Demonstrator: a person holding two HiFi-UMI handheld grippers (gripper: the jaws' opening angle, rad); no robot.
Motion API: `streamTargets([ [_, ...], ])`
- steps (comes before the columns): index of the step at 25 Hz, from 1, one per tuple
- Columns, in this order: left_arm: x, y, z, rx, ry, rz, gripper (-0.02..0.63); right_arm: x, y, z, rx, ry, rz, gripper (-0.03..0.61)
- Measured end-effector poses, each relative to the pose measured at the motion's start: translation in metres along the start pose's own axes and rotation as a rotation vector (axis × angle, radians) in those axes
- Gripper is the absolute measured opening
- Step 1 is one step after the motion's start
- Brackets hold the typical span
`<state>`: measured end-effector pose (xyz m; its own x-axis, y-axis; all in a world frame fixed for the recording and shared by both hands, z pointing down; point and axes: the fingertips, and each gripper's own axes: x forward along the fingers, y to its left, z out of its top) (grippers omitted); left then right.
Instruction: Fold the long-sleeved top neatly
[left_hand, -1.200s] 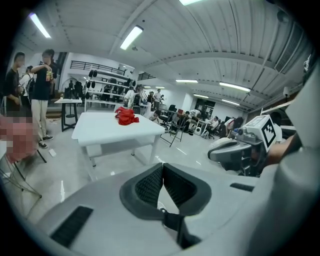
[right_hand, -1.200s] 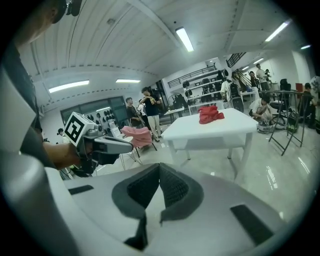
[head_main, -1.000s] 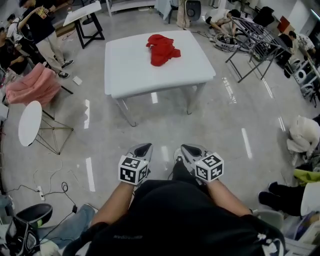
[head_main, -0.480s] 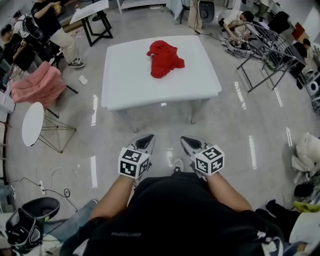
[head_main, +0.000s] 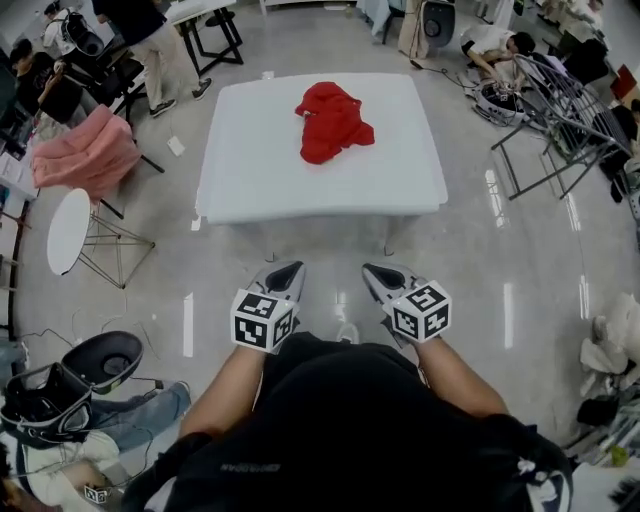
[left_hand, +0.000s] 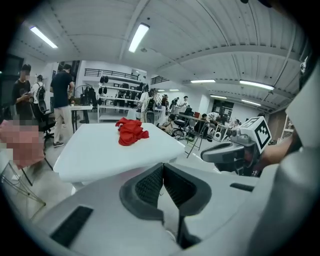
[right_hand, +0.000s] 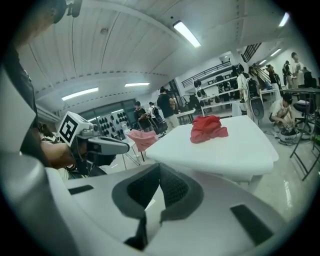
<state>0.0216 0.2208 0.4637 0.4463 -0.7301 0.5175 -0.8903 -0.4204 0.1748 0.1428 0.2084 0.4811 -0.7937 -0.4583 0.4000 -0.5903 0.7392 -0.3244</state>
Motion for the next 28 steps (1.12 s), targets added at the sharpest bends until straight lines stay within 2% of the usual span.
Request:
streamTargets([
  [7, 0.013, 0.008, -0.004, -0.031, 0.037, 0.042, 0.006, 0.008, -0.014, -0.008, 0.037, 0.03, 0.04, 0.005],
  [12, 0.026, 0.014, 0.003, -0.038, 0.053, 0.035, 0.006, 0.018, -0.03, 0.001, 0.043, 0.039, 0.04, 0.005],
  [15, 0.039, 0.021, 0.007, -0.042, 0.067, 0.026, 0.006, 0.024, -0.041, 0.01, 0.055, 0.028, 0.027, 0.005],
  [22, 0.079, 0.047, 0.033, -0.027, 0.03, -0.001, 0.006, 0.045, -0.074, 0.008, 0.078, 0.049, -0.022, 0.005],
  [28, 0.108, 0.088, 0.052, -0.007, 0.053, -0.01, 0.006, 0.078, -0.106, 0.045, 0.091, 0.045, -0.061, 0.005],
])
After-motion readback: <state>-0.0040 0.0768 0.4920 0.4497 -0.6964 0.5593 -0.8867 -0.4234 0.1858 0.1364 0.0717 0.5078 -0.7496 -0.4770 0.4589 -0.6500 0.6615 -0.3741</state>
